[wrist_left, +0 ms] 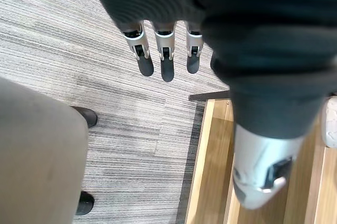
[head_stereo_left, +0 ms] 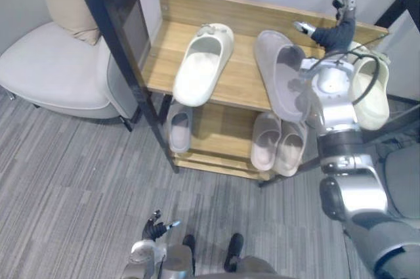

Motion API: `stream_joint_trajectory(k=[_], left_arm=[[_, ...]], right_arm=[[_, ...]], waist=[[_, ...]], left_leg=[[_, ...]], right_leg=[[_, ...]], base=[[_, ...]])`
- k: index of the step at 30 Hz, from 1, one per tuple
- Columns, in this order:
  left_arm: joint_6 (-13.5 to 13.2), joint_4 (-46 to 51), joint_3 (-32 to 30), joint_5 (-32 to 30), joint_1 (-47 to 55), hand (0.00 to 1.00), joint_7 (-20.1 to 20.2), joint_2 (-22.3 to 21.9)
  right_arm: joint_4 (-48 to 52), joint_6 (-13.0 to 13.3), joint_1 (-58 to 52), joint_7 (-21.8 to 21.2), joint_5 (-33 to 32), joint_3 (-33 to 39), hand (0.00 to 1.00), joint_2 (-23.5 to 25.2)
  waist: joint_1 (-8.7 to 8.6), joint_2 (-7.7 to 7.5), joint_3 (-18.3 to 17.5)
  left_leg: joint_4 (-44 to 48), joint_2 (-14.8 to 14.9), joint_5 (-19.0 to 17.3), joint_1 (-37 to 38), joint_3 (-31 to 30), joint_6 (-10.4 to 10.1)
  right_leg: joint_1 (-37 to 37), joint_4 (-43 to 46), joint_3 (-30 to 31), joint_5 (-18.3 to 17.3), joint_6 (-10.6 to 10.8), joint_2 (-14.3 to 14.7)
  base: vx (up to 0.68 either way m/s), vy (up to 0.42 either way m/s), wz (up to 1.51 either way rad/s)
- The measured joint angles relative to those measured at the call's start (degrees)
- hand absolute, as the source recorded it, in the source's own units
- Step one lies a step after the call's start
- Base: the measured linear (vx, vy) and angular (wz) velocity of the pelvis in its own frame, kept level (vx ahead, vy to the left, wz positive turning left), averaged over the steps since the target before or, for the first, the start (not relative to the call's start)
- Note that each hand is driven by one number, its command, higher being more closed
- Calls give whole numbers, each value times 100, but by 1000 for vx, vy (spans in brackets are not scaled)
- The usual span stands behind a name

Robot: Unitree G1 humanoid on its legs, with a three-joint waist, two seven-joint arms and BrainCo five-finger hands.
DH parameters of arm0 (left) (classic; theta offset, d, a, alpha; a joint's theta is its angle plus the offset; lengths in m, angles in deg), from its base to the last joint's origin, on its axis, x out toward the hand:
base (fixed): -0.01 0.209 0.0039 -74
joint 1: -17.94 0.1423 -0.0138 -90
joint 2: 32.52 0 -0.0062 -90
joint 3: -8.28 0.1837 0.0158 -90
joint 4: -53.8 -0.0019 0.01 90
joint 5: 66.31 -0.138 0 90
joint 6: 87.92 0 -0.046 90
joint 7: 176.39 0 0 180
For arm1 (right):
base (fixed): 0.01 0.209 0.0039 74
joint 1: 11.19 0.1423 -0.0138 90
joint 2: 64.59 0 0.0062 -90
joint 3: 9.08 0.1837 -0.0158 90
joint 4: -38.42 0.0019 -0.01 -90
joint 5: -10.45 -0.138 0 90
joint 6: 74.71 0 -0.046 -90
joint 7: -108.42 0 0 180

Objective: Organize the slippers on the shoe rack

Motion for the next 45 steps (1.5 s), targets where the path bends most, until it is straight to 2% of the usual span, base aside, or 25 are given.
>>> stream_joint_trajectory(k=[7, 14, 21, 32, 41, 45], left_arm=[[11, 16, 12, -8, 14, 0, 2, 2], [10, 17, 50, -7, 65, 0, 13, -28], [8, 11, 51, -6, 79, 0, 41, -22], [-10, 10, 67, -3, 79, 0, 53, 1], [-31, 26, 32, 154, 61, 0, 50, 74], [-33, 26, 30, 229, 14, 0, 50, 109]], right_arm=[[79, -2, -683, 8, 35, 172, 0, 34], [362, -16, -1267, -220, 228, 171, 0, 40], [359, -25, -1369, -432, 240, 87, 0, 41], [-535, -81, -803, -643, 219, -256, 0, 37], [-1260, -125, -74, -721, 32, -441, 0, 33], [-1624, -165, 438, -773, -28, -813, 0, 27]], waist=[[-41, 2, -1], [-64, 95, -54], [-98, 97, -60], [-83, 54, -81], [-38, -100, -58], [8, -169, -21]], left_leg=[[0, -13, 0, 7, -7, -1], [-5, -46, 5, 5, -7, -9], [-115, -59, 117, 0, -31, -57], [-356, -129, 327, -12, -70, -30], [-507, -167, 524, -167, -75, -1], [-495, -119, 548, -251, -72, -35]], right_leg=[[-2, 20, 4, 1, 1, -15], [1, -11, 32, 19, 22, -35], [-39, -55, 46, 99, 11, -34], [-131, -95, 38, 218, 13, -86], [-348, -94, 19, 336, -9, -143], [-415, -94, -18, 358, -22, -114]], base=[[-43, -3, 0], [-61, -6, -2], [-46, -10, 0], [-16, 10, 1], [-56, 17, 1], [-52, -10, 3]])
